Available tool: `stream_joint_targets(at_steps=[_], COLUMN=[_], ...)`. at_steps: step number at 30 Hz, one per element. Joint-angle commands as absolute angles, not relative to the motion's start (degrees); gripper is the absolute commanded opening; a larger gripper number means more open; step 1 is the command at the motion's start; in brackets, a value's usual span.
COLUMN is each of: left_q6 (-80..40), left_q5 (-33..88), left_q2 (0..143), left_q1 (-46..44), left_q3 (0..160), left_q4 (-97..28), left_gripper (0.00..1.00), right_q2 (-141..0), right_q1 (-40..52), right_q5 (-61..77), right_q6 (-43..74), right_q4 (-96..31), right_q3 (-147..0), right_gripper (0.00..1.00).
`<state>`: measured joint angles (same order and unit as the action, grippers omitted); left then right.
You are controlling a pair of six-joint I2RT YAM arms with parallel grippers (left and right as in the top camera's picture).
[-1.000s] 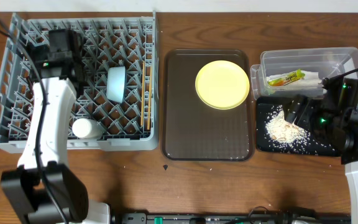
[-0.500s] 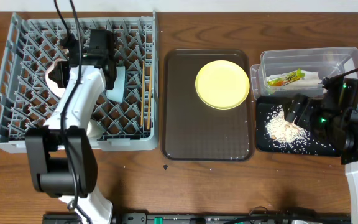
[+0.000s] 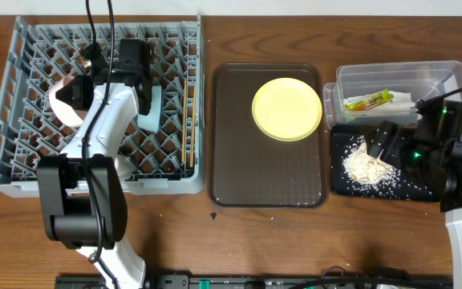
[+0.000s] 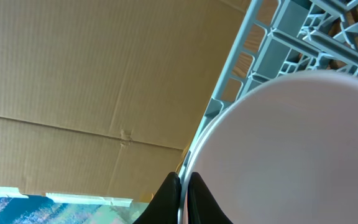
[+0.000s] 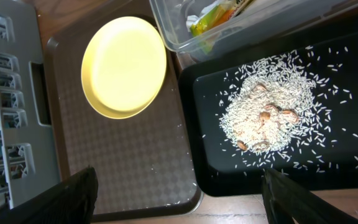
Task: Sort waste into correct bins and load items into the dishwasher
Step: 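Lower the pink bowl into the rack and open the left gripper, then grasp the yellow plate edge with the right gripper and lift it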
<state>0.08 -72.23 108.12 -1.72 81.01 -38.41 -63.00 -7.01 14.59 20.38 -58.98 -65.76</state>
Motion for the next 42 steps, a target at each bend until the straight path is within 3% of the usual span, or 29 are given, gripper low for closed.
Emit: stream_joint_targets(at_steps=[1,16,21,24,36,42], left_q6=[0.2,-0.2,-0.2,-0.2,0.2,-1.5], left_q5=[-71.1,-69.0,-68.9,-67.5,-66.3,-43.5], left_q2=[108.4,108.7,108.7,108.7,104.1,90.0], left_q1=[-1.8,-6.5,-7.8,-9.6,-18.0,-19.1], left_q3=[80.5,76.9,76.9,76.9,77.2,77.7], left_q4=[-38.5,-35.4,-35.4,-35.7,-37.1,-39.0], left_gripper=[0.07,0.08,0.13,0.23,0.44,0.50], right_q2=[-63.0,-63.0,-63.0,-63.0,-63.0,-63.0], right_q1=[-7.2,-7.2,-7.2,-7.2,-7.2,-7.2], right_q5=[14.8,14.8,14.8,14.8,14.8,14.8], right_q6=[20.8,20.8,20.8,20.8,20.8,20.8], right_q4=[-58.8,-58.5,-58.5,-58.5,-58.7,-58.8], right_q3=[-66.2,-66.2,-66.2,-66.2,-66.2,-66.2], right_gripper=[0.82,0.82,0.82,0.82,0.82,0.82])
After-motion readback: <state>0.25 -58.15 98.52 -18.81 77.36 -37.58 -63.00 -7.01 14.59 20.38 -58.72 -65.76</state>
